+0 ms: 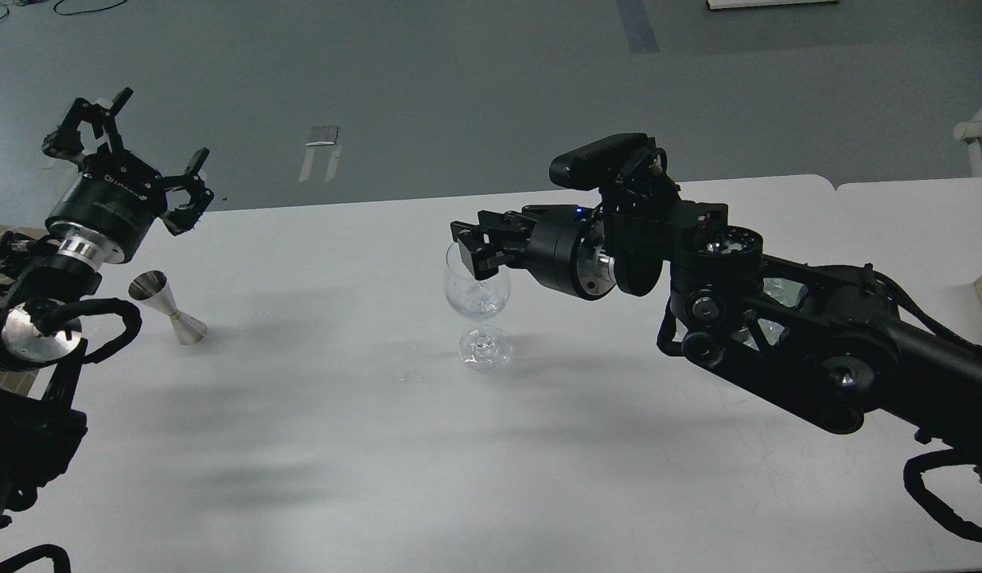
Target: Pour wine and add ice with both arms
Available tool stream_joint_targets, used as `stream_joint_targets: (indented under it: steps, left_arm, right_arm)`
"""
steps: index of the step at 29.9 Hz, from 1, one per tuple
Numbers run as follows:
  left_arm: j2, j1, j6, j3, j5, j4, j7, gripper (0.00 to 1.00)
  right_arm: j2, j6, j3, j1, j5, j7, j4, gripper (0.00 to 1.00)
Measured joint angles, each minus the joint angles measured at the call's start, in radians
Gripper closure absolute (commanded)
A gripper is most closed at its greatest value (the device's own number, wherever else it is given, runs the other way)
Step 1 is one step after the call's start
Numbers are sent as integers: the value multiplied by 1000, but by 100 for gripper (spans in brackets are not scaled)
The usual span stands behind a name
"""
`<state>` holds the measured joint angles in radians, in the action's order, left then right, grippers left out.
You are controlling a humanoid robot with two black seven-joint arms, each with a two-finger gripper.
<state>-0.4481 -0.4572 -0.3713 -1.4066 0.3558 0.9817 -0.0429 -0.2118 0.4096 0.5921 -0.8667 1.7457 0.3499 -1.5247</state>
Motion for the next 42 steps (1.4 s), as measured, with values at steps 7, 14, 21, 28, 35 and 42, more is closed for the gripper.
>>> stream_joint_targets:
  steps: [7,14,21,28,35,42]
  left_arm:
    - [0,-1,3,-1,0,0,0,2]
    - [1,-7,0,1,2,0,0,2]
    - [7,-31,-7,-12,-1,-2,10,2]
    - [8,-62,2,-2,3,-2,10,2]
    - [8,-73,3,-1,2,-2,10,2]
    - [12,-76,6,0,9,-2,8,2]
  right_arm:
    - [7,-5,64,-5,-2,0,-3,1]
    - [36,-12,243,-1,-11,-2,8,1]
    - [111,-83,451,15,-79,-10,67,0]
    - [186,-189,645,20,-243,-14,146,0]
    - [199,-294,740,20,-398,-15,230,0]
    - [203,-405,867,18,-692,-41,389,0]
